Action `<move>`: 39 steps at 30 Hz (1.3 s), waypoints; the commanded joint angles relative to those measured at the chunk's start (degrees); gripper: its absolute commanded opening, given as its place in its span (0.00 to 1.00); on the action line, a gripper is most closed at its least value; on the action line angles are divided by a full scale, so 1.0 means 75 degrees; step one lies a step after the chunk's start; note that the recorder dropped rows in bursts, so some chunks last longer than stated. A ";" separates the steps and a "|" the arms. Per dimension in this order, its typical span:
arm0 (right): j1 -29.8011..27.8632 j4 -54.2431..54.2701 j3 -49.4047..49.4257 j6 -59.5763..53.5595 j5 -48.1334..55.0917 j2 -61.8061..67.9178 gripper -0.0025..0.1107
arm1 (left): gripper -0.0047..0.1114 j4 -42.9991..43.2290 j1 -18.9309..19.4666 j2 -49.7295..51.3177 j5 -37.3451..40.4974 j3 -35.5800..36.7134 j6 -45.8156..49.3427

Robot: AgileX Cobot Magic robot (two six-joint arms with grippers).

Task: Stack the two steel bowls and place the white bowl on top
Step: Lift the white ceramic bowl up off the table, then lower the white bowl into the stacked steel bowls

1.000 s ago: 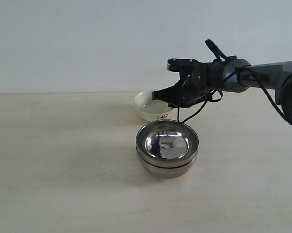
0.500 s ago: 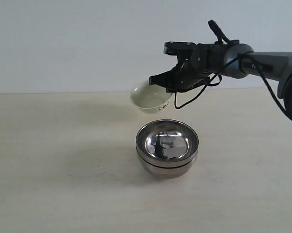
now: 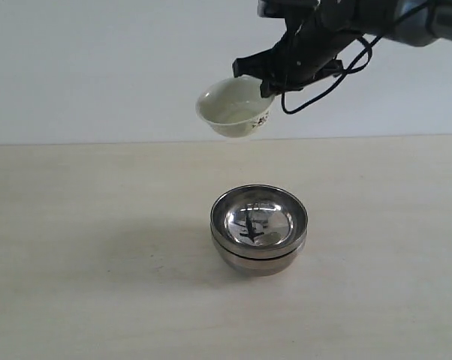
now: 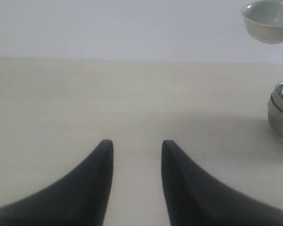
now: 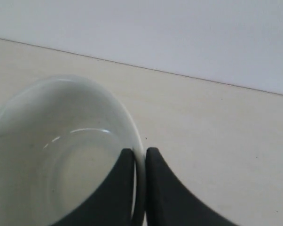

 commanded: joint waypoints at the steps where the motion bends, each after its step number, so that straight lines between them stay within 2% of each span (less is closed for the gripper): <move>1: -0.0028 0.0093 0.0714 -0.0163 0.0281 -0.0974 0.02 | 0.32 -0.0009 0.0022 -0.0025 0.0006 0.0030 0.0022; 9: -0.0028 0.1123 0.3328 -0.0886 -0.0468 -0.2730 0.02 | 0.32 -0.0009 0.0022 -0.0025 0.0006 0.0030 0.0022; 18: -0.0028 0.1164 0.5899 -0.0976 -0.1467 -0.3842 0.02 | 0.32 -0.0009 0.0022 -0.0025 0.0006 0.0030 0.0022; 25: -0.0014 0.2072 0.6708 -0.1638 -0.1899 -0.3839 0.02 | 0.32 -0.0009 0.0022 -0.0025 0.0006 0.0030 0.0022; 39: -0.0014 0.2072 0.6991 -0.1724 -0.2650 -0.3199 0.02 | 0.32 -0.0009 0.0022 -0.0025 0.0006 0.0030 0.0022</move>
